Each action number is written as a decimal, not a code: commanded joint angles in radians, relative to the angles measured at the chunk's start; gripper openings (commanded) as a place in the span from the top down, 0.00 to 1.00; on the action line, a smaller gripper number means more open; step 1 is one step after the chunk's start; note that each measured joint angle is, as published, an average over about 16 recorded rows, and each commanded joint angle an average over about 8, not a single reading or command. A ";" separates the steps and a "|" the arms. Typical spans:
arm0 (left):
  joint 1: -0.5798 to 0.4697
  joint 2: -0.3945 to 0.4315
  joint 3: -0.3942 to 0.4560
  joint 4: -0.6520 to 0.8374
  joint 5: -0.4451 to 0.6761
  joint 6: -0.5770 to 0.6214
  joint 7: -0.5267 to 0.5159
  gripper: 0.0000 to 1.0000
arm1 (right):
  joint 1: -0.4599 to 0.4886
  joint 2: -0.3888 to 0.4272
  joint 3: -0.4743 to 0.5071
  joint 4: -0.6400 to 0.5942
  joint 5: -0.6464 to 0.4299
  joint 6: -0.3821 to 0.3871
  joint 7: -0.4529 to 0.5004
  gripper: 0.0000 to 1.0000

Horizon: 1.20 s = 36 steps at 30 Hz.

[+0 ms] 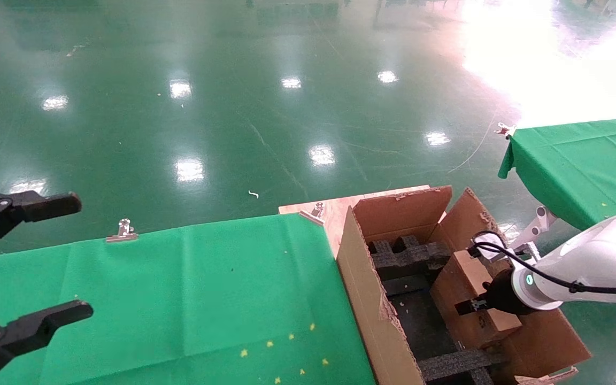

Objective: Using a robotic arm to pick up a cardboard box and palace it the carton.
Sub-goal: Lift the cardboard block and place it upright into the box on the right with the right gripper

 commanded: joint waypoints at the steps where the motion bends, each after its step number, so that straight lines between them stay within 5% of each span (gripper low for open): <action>1: 0.000 0.000 0.000 0.000 0.000 0.000 0.000 0.00 | -0.009 -0.008 -0.001 -0.027 0.012 0.007 -0.018 1.00; 10: 0.000 0.000 0.000 0.000 0.000 0.000 0.000 0.00 | -0.039 -0.039 0.003 -0.090 0.070 0.022 -0.090 0.99; 18: 0.000 0.000 0.000 0.000 0.000 0.000 0.000 0.00 | -0.051 -0.054 0.004 -0.115 0.096 0.026 -0.139 0.02; 36: 0.000 0.000 0.000 0.000 0.000 0.000 0.000 0.00 | -0.030 -0.046 0.008 -0.103 0.088 0.018 -0.129 0.00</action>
